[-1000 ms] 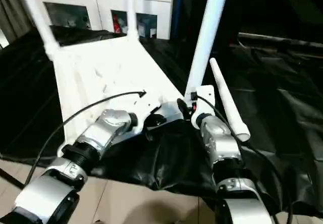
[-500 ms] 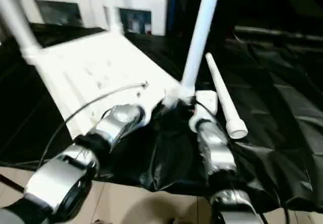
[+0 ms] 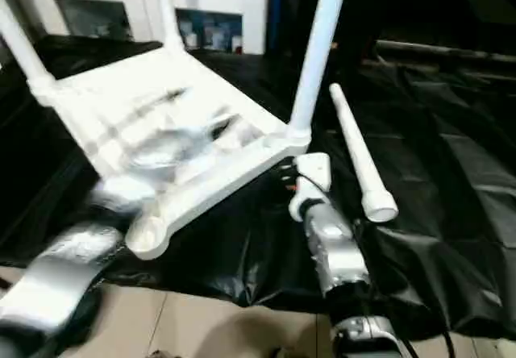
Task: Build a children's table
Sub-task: Rotate table base
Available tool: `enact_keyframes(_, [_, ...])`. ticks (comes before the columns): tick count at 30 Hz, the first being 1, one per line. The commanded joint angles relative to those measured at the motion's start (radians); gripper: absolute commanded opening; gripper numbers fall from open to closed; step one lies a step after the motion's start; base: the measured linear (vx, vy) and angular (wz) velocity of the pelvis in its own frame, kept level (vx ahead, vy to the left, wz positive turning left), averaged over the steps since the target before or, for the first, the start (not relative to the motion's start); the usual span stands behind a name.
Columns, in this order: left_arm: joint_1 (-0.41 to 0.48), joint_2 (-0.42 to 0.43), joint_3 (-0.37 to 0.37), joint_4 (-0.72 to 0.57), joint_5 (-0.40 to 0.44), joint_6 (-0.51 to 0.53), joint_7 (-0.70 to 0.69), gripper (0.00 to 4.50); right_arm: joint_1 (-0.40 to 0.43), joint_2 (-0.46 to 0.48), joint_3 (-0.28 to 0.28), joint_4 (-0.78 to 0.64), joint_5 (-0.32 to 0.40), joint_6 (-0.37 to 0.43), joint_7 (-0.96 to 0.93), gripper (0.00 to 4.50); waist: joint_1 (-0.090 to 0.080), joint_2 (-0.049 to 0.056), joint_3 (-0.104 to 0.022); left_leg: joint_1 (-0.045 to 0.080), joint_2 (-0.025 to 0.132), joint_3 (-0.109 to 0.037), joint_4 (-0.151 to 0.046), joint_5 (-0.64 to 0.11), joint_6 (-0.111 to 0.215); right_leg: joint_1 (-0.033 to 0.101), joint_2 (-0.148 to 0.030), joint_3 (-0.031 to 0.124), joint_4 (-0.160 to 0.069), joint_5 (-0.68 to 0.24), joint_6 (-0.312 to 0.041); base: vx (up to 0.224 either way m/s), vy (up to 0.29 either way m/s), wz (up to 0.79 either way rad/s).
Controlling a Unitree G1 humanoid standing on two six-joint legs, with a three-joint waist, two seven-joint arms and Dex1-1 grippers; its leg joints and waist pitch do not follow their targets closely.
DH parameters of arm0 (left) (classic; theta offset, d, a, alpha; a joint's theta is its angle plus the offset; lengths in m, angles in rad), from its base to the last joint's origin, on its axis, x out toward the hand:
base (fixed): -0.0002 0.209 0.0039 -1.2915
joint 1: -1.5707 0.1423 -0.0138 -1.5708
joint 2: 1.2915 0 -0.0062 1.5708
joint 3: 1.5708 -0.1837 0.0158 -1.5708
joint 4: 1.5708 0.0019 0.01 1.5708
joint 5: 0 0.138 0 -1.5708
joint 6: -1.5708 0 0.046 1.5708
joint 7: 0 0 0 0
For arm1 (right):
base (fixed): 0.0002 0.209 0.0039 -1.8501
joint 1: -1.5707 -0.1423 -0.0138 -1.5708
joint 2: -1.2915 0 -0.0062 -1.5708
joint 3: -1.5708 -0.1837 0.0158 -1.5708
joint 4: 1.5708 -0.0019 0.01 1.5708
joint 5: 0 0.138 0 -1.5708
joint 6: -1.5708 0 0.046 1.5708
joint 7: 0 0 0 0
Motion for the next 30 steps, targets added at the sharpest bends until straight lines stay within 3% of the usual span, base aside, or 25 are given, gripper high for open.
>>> enact_keyframes(1, [0.034,0.044,-0.008,-0.156,0.033,0.124,-0.042,2.03,-0.028,0.008,0.010,0.017,0.000,0.016,0.007,3.86,0.004,0.011,-0.070,0.029,0.024,0.003,-0.072,-0.216,0.027,0.057,-0.048,0.032,-0.058,-0.219,-0.229,0.000,0.000,0.00])
enact_keyframes(2, [0.075,0.092,-0.001,-0.236,0.062,0.183,-0.053,2.24,-0.041,0.011,0.015,0.034,-0.002,0.025,0.007,3.86,0.004,0.011,-0.070,0.029,0.024,0.003,-0.072,-0.216,0.027,0.057,-0.048,0.032,-0.058,-0.219,-0.229,0.000,0.000,0.00])
enact_keyframes(3, [0.103,0.125,0.004,-0.295,0.083,0.231,-0.064,2.24,-0.051,0.012,0.019,0.046,-0.004,0.033,0.005,3.86,0.005,0.001,-0.063,0.022,0.023,0.004,-0.078,-0.212,0.020,0.059,-0.046,0.032,-0.055,-0.224,-0.222,0.000,0.000,0.00])
enact_keyframes(4, [0.134,0.160,0.021,-0.355,0.107,0.282,-0.072,2.36,-0.063,0.014,0.023,0.063,-0.010,0.031,0.002,3.86,0.007,0.004,-0.061,0.030,0.023,0.008,-0.078,-0.227,0.011,0.049,-0.042,0.033,-0.060,-0.231,-0.215,0.000,0.000,0.00])
enact_keyframes(6, [0.195,0.232,0.061,-0.485,0.141,0.423,-0.093,2.42,-0.094,0.021,0.029,0.102,-0.014,0.029,0.006,3.86,0.004,0.002,-0.061,0.020,0.023,0.001,-0.082,-0.223,-0.003,0.061,-0.047,0.031,-0.051,-0.229,-0.211,0.000,0.000,0.00])
enact_keyframes(7, [0.216,0.264,0.071,-0.521,0.164,0.456,-0.107,2.61,-0.107,0.023,0.032,0.117,-0.017,0.025,0.008,3.86,0.000,0.000,-0.059,0.024,0.020,0.002,-0.082,-0.240,-0.010,0.056,-0.045,0.033,-0.056,-0.249,-0.196,0.000,0.000,0.00])
enact_keyframes(9, [0.251,0.326,0.076,-0.578,0.196,0.520,-0.131,2.77,-0.129,0.029,0.033,0.141,-0.018,0.025,0.012,3.86,-0.004,-0.002,-0.058,0.019,0.015,0.002,-0.082,-0.240,-0.013,0.057,-0.043,0.033,-0.057,-0.257,-0.185,0.000,0.000,0.00])
enact_keyframes(10, [0.266,0.363,0.064,-0.609,0.196,0.564,-0.139,2.77,-0.138,0.031,0.034,0.149,-0.018,0.024,0.017,3.86,-0.004,-0.001,-0.057,0.021,0.014,0.002,-0.081,-0.243,-0.014,0.055,-0.042,0.033,-0.058,-0.262,-0.181,0.000,0.000,0.00])
enact_keyframes(11, [0.278,0.389,0.055,-0.627,0.194,0.596,-0.143,2.81,-0.144,0.033,0.036,0.155,-0.019,0.023,0.022,3.86,-0.004,-0.009,-0.057,0.019,0.013,0.002,-0.080,-0.243,-0.014,0.056,-0.043,0.034,-0.057,-0.268,-0.178,0.000,0.000,0.00])
enact_keyframes(13, [0.306,0.412,0.030,-0.662,0.160,0.660,-0.155,2.85,-0.155,0.034,0.043,0.171,-0.022,0.019,0.036,3.86,-0.004,-0.005,-0.057,0.020,0.012,0.002,-0.080,-0.259,-0.020,0.052,-0.043,0.035,-0.056,-0.290,-0.176,0.000,0.000,0.00])
enact_keyframes(19, [0.353,0.385,-0.038,-0.670,0.141,0.659,-0.197,3.53,-0.173,0.034,0.055,0.209,-0.034,-0.001,0.045,3.86,-0.004,-0.002,-0.058,0.019,0.009,0.000,-0.079,-0.293,-0.029,0.049,-0.042,0.034,-0.065,-0.317,-0.169,0.000,0.000,0.00])
enact_keyframes(22, [0.362,0.330,-0.082,-0.622,0.131,0.644,-0.197,3.62,-0.194,0.039,0.051,0.234,-0.029,-0.011,0.047,3.86,-0.006,0.003,-0.058,0.017,0.007,-0.001,-0.078,-0.300,-0.030,0.051,-0.040,0.033,-0.065,-0.320,-0.169,0.000,0.000,0.00])
enact_keyframes(26, [0.348,0.265,-0.103,-0.585,0.077,0.617,-0.187,4.03,-0.195,0.034,0.042,0.205,-0.017,-0.002,0.058,3.86,-0.009,-0.005,-0.062,0.016,0.005,-0.001,-0.075,-0.291,-0.021,0.053,-0.040,0.031,-0.066,-0.321,-0.166,0.000,0.000,0.00])
enact_keyframes(30, [0.319,0.197,-0.094,-0.548,0.040,0.558,-0.182,4.43,-0.167,0.014,0.039,0.141,-0.010,0.015,0.069,3.86,-0.002,-0.009,-0.064,0.013,0.007,0.000,-0.074,-0.255,-0.013,0.057,-0.039,0.030,-0.064,-0.286,-0.166,0.000,0.000,0.00])
